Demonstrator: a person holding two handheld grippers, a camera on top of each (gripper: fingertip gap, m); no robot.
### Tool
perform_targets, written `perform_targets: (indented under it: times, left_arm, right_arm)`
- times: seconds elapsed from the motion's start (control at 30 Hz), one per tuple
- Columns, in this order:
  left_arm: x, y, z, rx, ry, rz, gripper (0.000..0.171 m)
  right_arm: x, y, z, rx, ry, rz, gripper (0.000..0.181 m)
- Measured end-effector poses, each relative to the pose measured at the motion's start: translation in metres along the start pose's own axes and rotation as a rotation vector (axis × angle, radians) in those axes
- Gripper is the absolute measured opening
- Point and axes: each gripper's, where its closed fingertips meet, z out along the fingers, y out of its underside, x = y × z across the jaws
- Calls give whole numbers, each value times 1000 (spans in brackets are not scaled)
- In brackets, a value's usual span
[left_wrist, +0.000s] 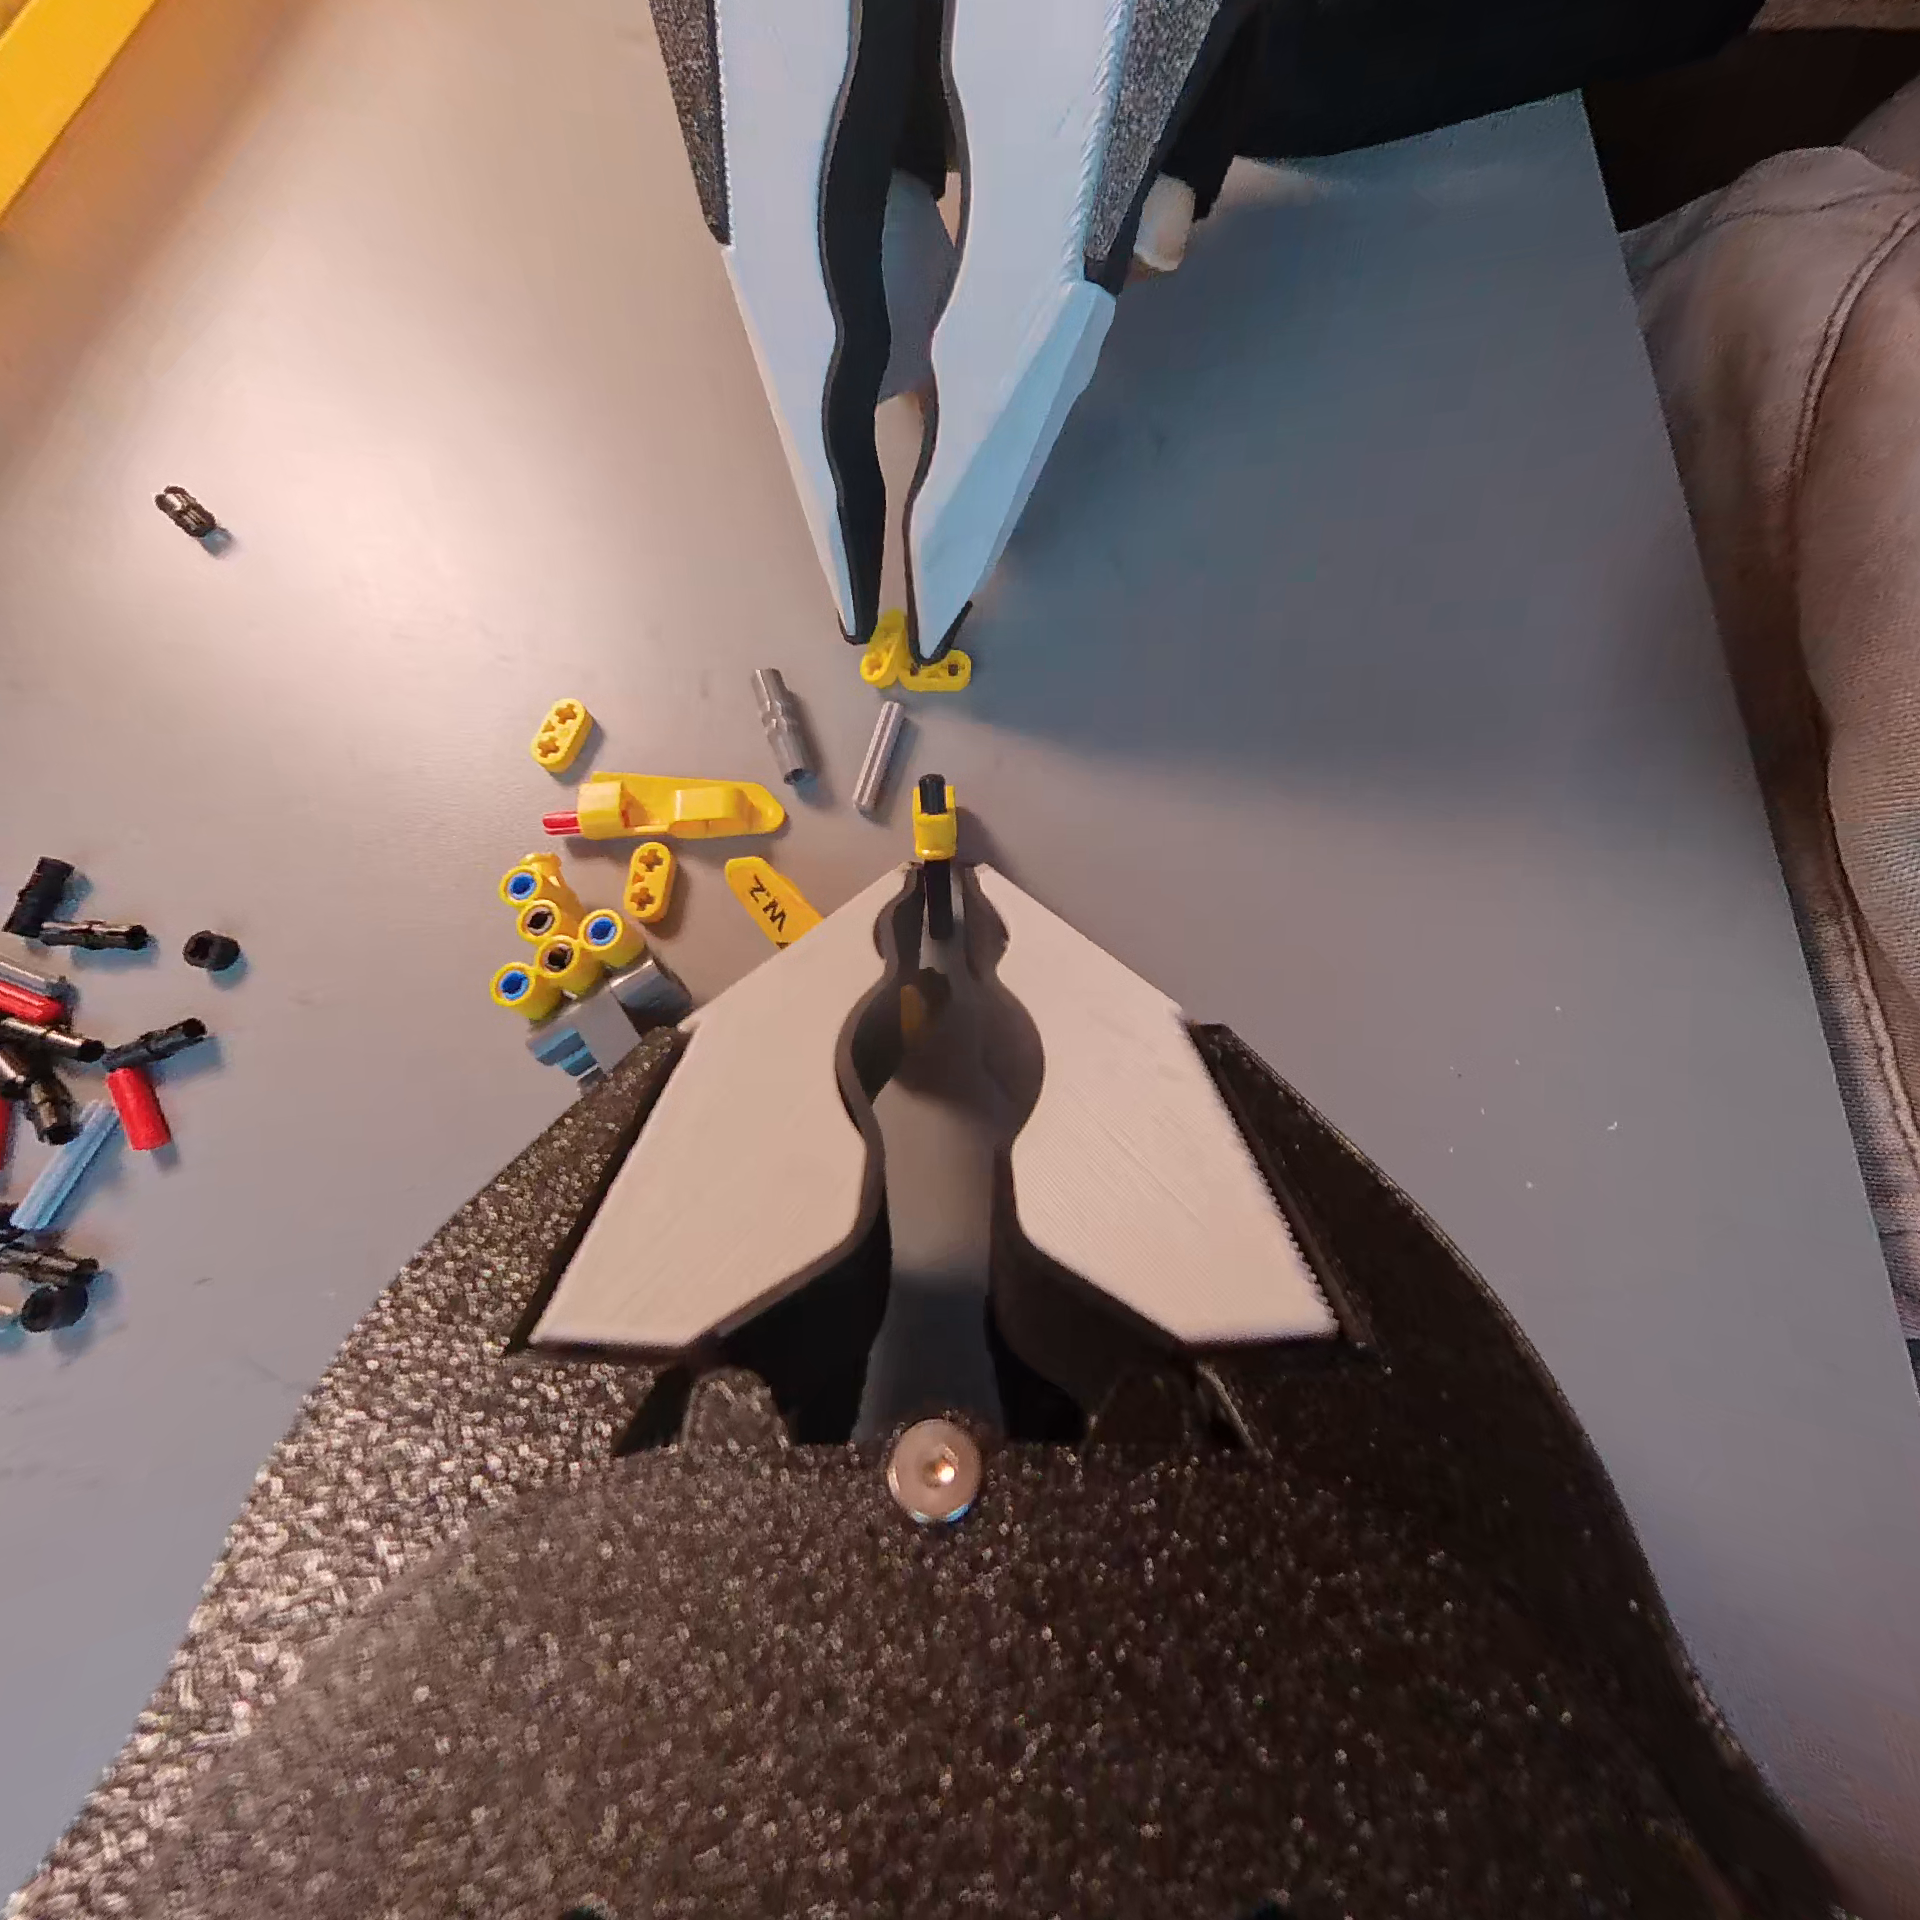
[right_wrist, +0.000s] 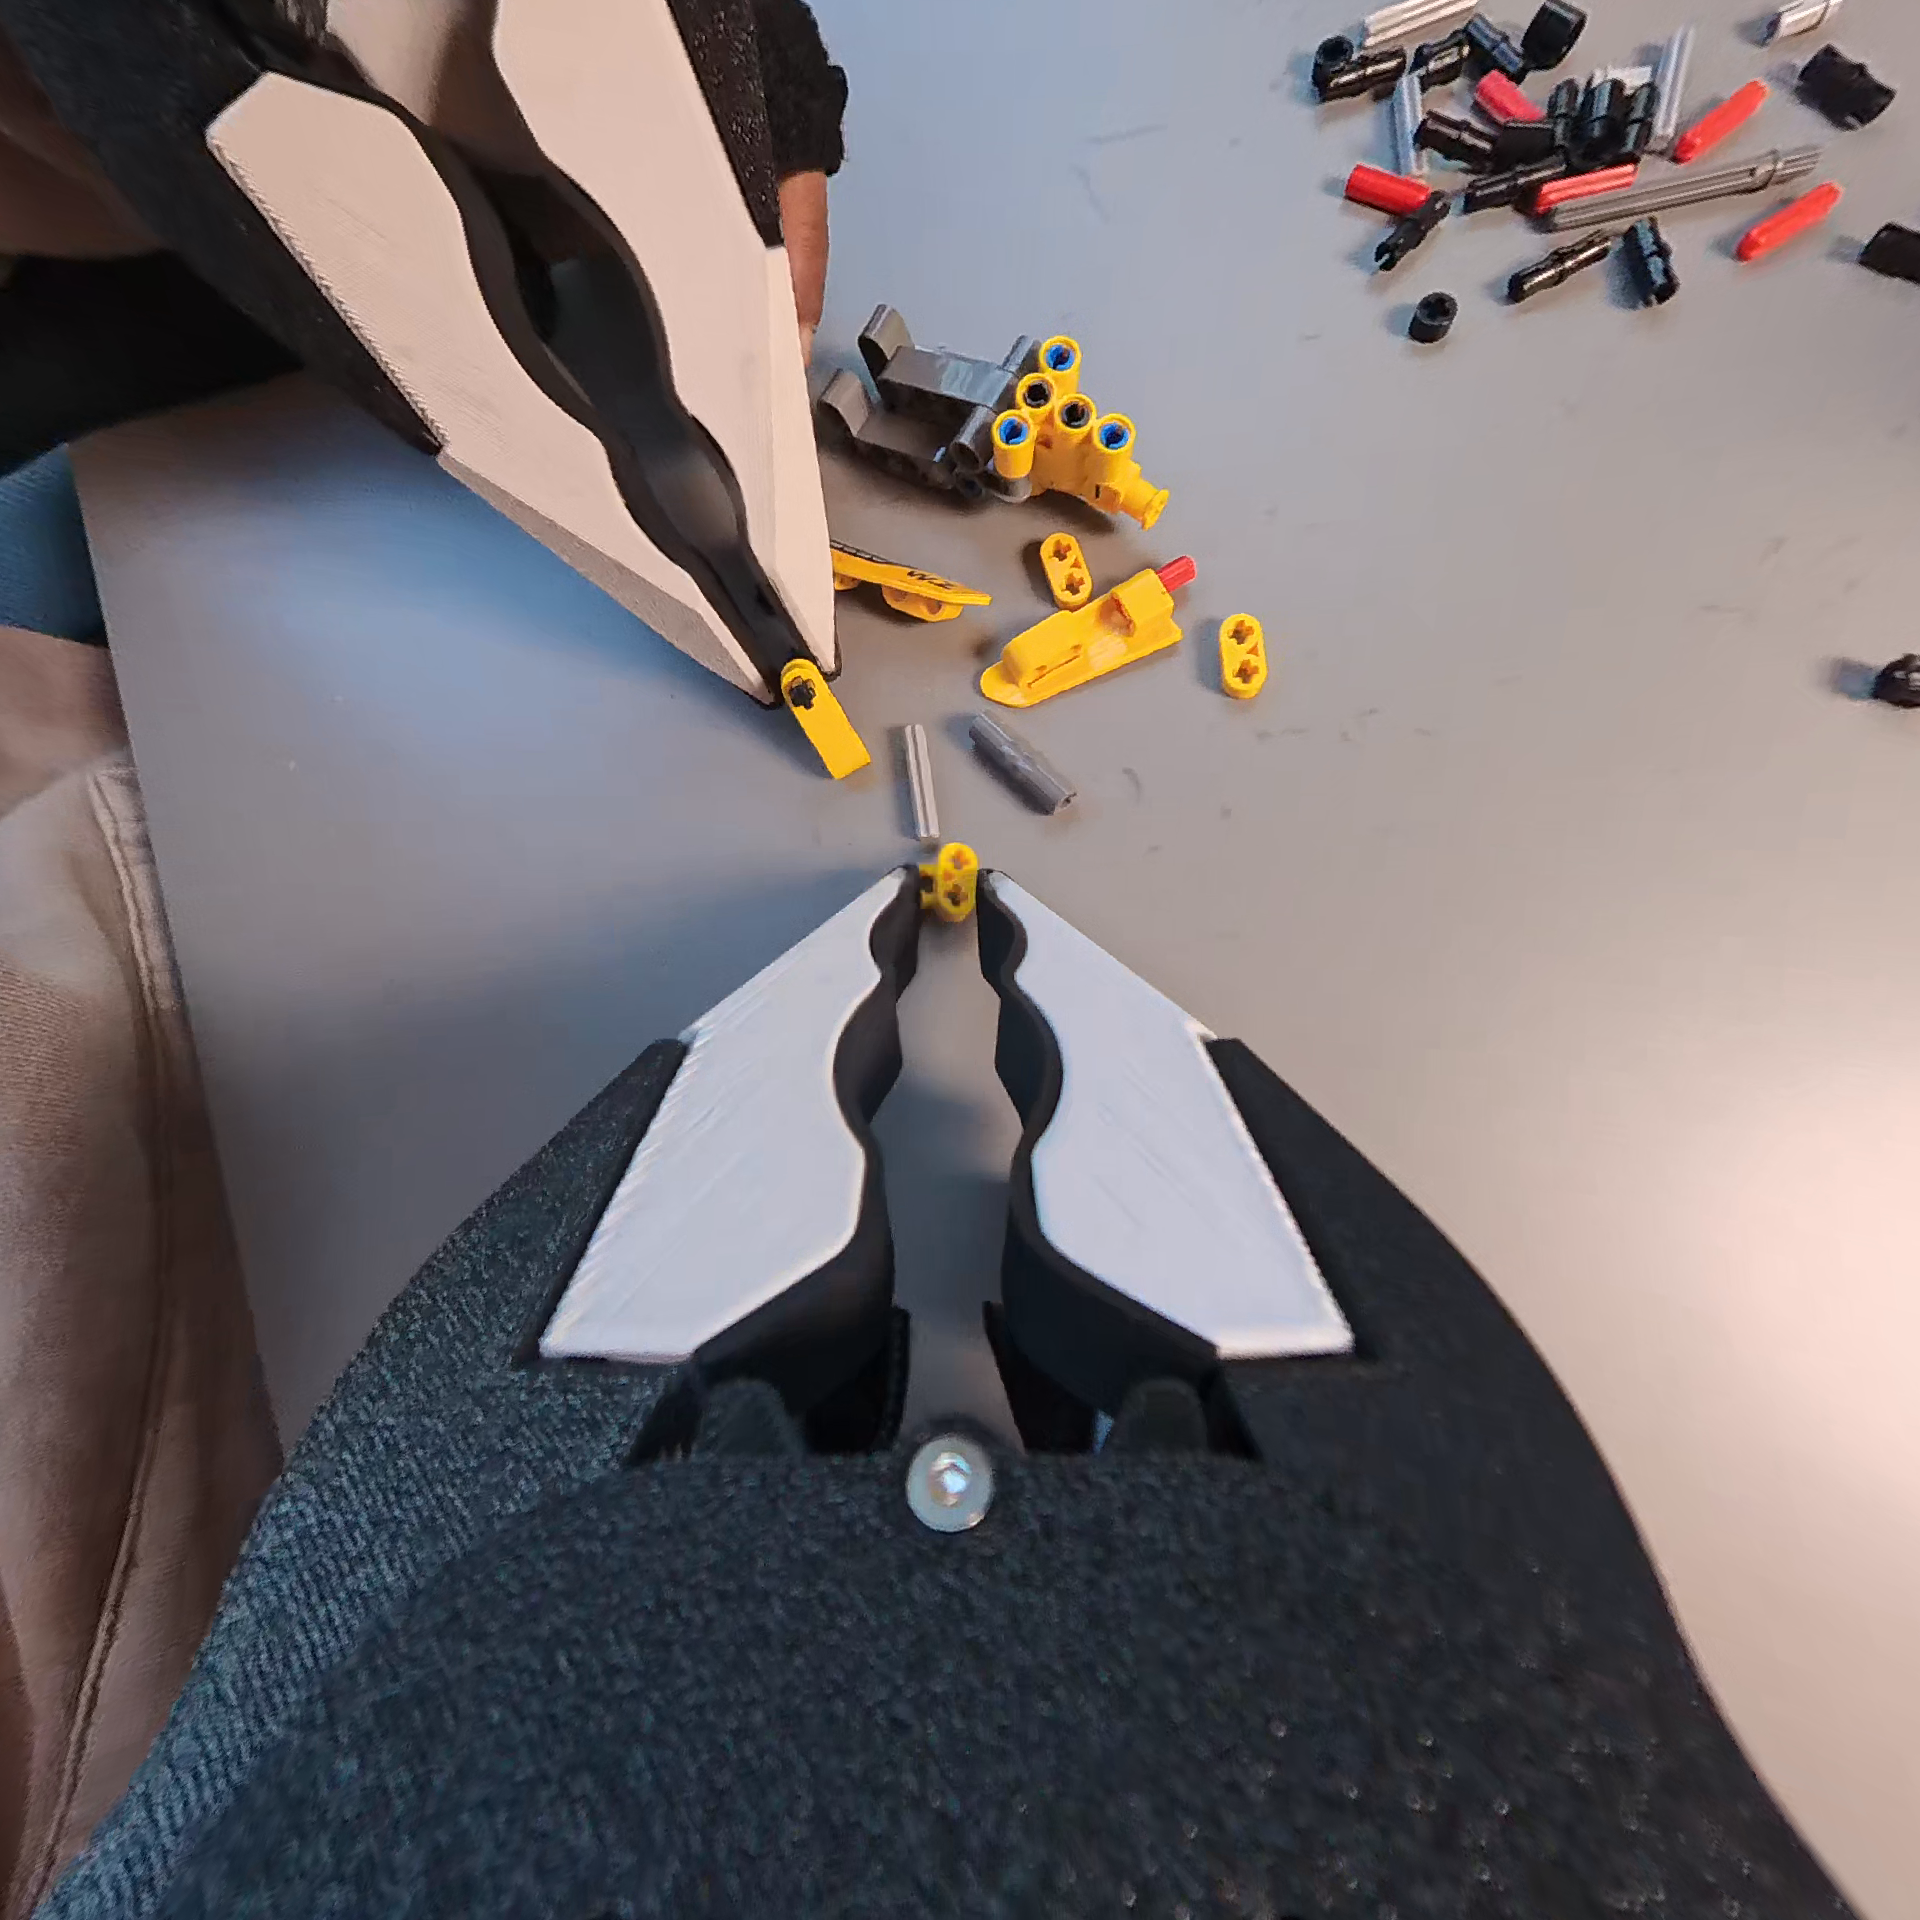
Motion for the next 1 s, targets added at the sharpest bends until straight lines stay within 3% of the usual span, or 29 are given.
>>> perform_targets:
  times: [0.3,0.43,0.8,1.0]
  left_arm:
    - [-1,1,-1,-15,-14,8,7]
    - [0,3,0,-25,-12,10,6]
    - [2,4,1,-35,-4,15,6]
    - [1,5,1,-33,-1,5,6]
  right_arm:
    - [-6,3,2,-16,88,-14,23]
    - [-3,3,3,-15,164,-54,18]
    - [27,14,-13,-47,27,-181,13]
    - [25,12,-12,-39,27,-159,24]
